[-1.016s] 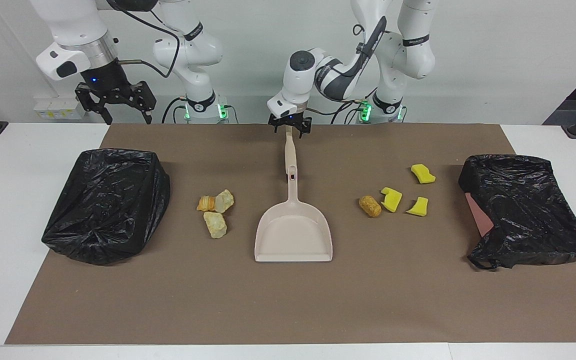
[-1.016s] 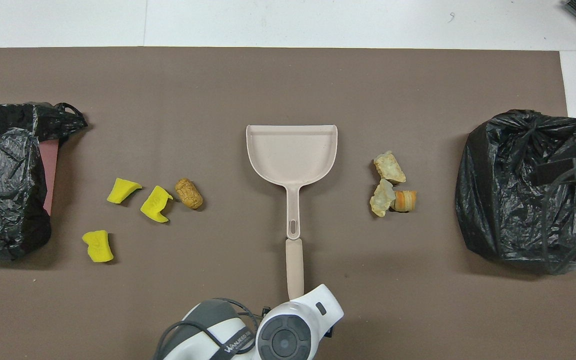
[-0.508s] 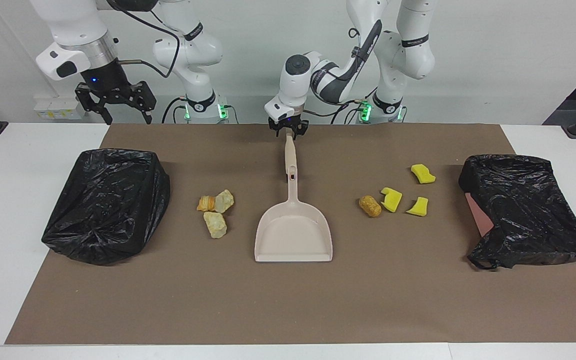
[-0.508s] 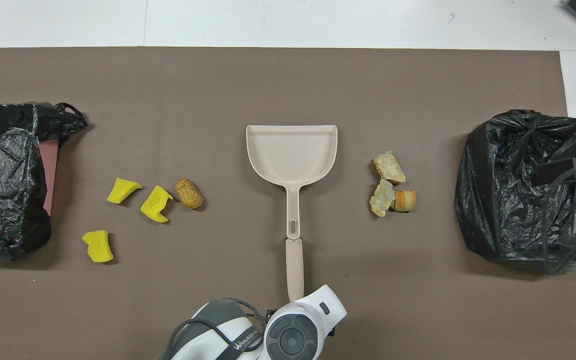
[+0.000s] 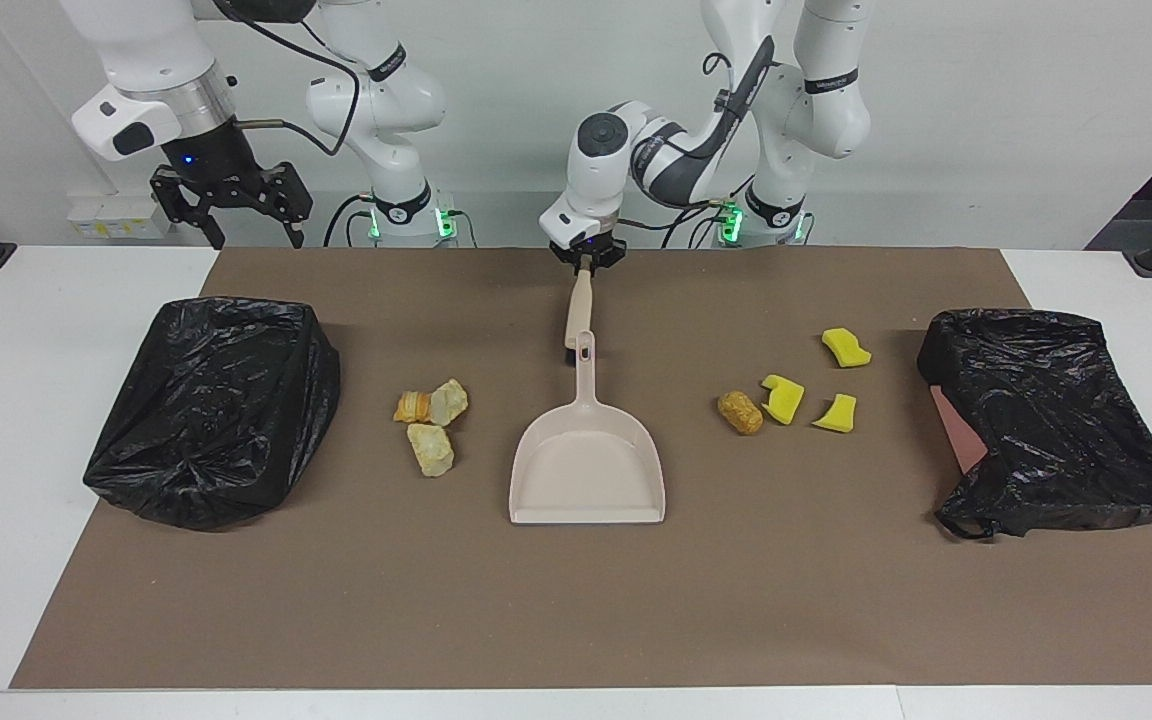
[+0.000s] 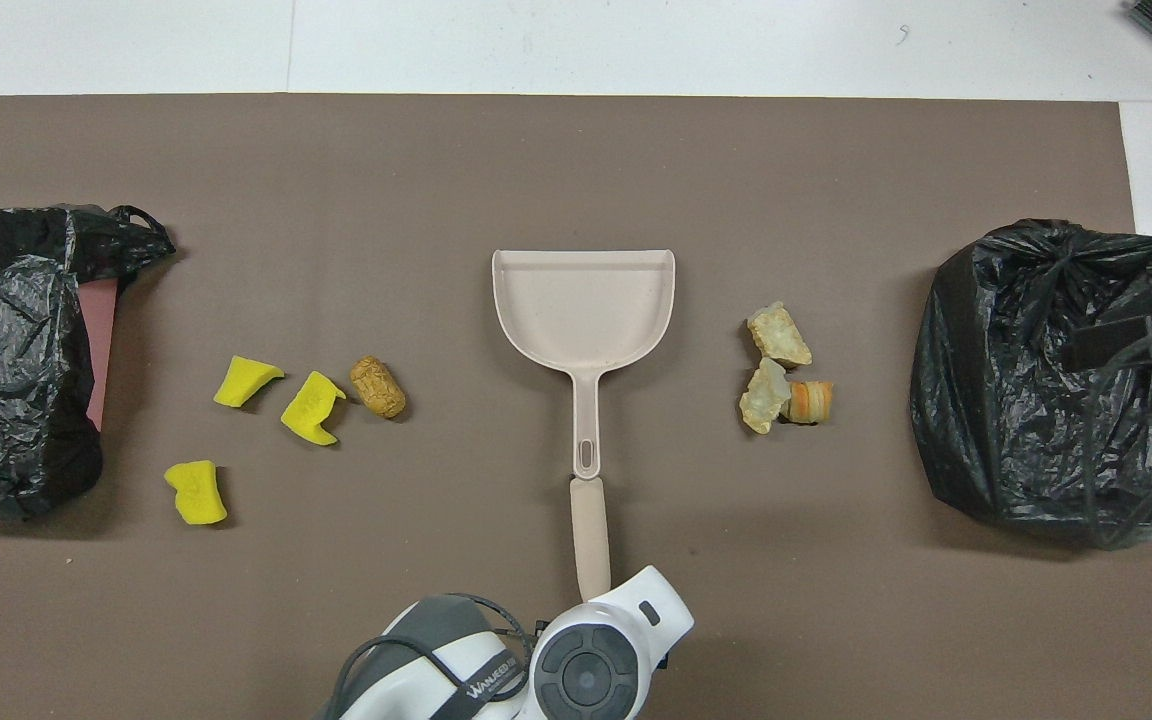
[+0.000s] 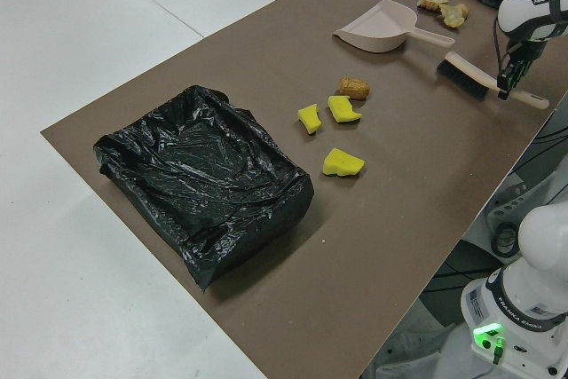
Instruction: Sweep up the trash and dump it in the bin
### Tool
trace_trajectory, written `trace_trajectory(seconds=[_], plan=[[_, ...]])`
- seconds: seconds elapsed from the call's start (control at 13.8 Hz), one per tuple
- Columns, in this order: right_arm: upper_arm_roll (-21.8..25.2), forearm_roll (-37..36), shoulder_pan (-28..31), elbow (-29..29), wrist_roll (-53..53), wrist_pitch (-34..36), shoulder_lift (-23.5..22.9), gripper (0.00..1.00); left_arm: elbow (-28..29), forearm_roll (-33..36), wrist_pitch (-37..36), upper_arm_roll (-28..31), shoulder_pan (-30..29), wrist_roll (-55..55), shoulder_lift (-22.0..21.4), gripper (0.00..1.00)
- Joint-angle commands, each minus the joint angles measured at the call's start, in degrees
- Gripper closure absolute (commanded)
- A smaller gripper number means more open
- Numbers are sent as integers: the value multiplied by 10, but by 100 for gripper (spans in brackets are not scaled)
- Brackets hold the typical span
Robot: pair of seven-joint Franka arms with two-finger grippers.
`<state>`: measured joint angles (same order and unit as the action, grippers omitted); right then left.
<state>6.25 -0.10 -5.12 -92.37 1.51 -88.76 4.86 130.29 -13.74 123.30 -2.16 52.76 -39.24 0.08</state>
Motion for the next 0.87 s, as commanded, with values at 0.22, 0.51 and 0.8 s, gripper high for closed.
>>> trace_trajectory(seconds=[0.22, 0.51, 0.8], plan=[[-21, 8, -4, -18, 2, -5, 15, 0, -51, 16, -182, 1, -110, -5, -43, 100], [-47, 9, -35, -51, -25, -29, 14, 0, -65, 63, -247, 1, -180, -101, -54, 100], [-49, 20, -144, -105, -142, -109, -20, 0, -82, 93, -354, 3, -292, -118, -63, 100]])
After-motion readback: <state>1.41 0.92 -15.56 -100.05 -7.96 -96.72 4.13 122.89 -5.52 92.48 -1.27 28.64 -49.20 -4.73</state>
